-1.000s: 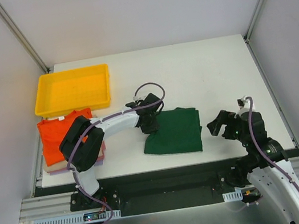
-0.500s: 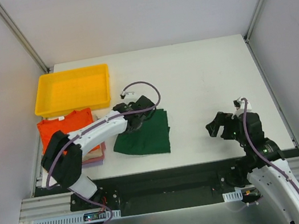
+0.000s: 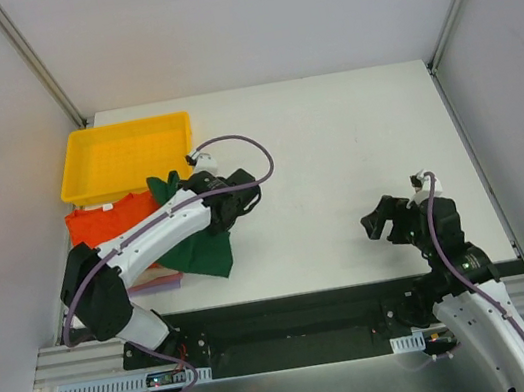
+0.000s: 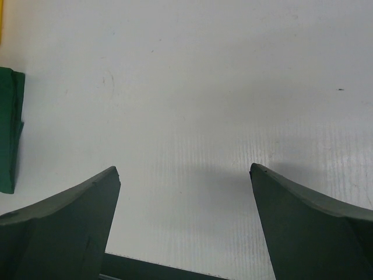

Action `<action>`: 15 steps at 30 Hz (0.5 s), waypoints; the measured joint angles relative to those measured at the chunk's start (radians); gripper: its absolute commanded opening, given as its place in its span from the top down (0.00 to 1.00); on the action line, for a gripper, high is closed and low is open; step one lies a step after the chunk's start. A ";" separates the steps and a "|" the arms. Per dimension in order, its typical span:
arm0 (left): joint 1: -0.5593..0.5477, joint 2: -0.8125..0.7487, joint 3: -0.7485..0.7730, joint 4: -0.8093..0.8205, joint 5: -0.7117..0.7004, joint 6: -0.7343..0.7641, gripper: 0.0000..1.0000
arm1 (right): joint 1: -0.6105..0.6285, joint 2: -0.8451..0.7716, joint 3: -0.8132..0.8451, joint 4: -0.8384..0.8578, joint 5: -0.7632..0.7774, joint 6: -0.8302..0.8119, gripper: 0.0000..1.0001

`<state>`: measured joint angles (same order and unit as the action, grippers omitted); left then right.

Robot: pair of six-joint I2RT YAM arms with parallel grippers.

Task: Fold and stack the t-shirts
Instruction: Put the neatly folded tshirt into the corner of the board with the left arm

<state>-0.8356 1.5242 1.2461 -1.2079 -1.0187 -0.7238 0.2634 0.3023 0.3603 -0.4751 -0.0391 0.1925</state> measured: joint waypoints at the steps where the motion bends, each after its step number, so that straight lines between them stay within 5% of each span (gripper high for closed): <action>1: 0.000 0.005 0.008 -0.016 -0.030 -0.023 1.00 | 0.000 0.001 0.000 0.000 0.000 0.000 0.04; 10: 0.030 -0.013 0.078 -0.088 -0.121 -0.098 1.00 | 0.000 0.024 -0.002 0.008 0.005 0.000 0.04; 15: 0.039 -0.164 0.094 -0.088 -0.126 0.015 1.00 | 0.000 0.031 -0.002 0.008 0.006 0.001 0.04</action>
<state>-0.7967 1.3598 1.3403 -1.2957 -1.1450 -0.7090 0.2634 0.3336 0.3584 -0.4671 -0.0334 0.1932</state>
